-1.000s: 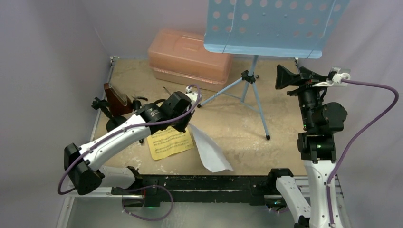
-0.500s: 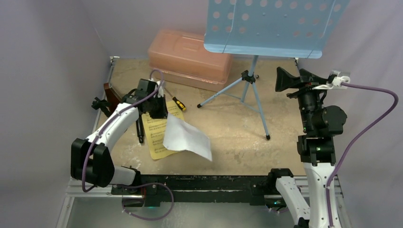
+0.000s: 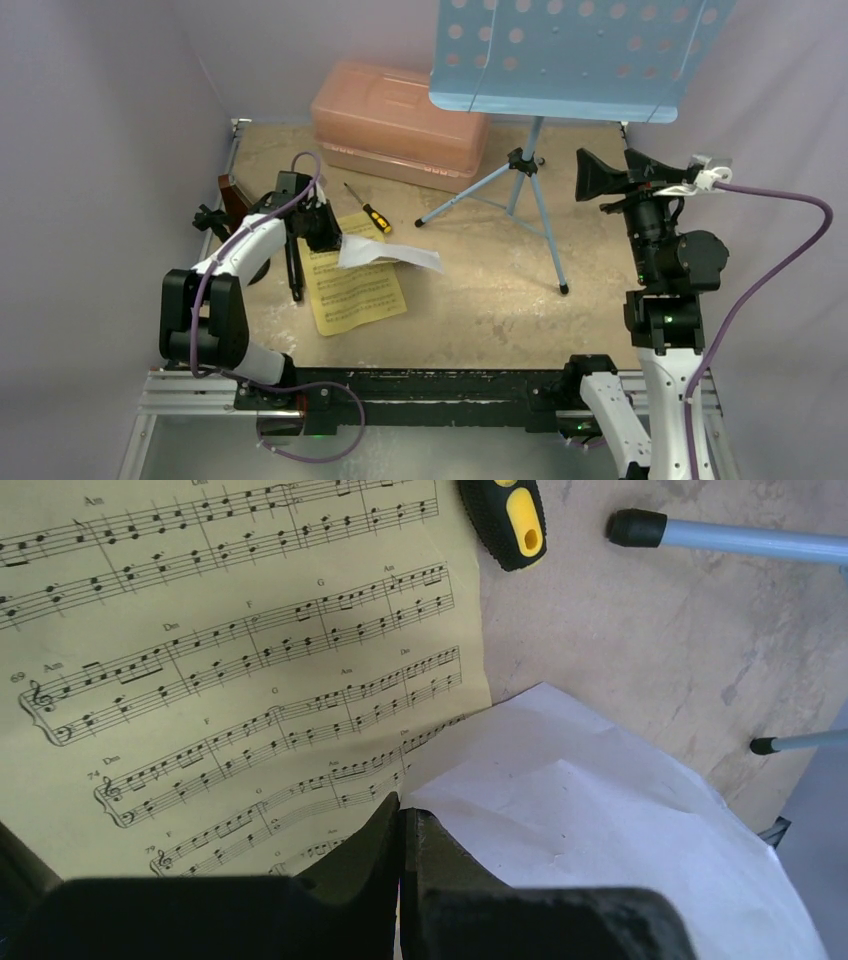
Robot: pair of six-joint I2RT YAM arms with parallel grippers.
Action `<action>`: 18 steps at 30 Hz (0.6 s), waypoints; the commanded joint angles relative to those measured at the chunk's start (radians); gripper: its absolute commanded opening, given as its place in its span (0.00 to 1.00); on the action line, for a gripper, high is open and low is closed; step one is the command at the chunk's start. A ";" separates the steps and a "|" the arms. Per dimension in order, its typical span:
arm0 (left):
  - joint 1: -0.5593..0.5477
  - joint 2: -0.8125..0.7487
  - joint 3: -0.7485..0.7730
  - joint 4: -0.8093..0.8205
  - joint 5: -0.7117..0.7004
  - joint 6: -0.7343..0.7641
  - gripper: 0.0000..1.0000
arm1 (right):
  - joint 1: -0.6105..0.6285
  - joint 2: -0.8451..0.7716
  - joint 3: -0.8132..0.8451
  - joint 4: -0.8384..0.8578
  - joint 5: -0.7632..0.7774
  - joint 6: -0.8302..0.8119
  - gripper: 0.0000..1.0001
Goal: Pack up the instrument practice props
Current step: Place the sheet music at the center of the board.
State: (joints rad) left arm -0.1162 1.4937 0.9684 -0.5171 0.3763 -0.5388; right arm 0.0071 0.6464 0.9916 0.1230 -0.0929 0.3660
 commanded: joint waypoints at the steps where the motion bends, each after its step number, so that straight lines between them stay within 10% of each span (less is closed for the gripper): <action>1: 0.003 -0.052 0.032 -0.017 -0.087 0.012 0.00 | 0.017 0.001 -0.022 0.084 -0.177 -0.014 0.98; 18: 0.004 0.021 0.039 -0.024 -0.102 0.008 0.00 | 0.046 0.005 -0.116 0.107 -0.340 -0.015 0.98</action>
State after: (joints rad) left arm -0.1162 1.4704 0.9688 -0.5404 0.2928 -0.5358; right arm 0.0452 0.6605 0.8783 0.1921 -0.4114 0.3645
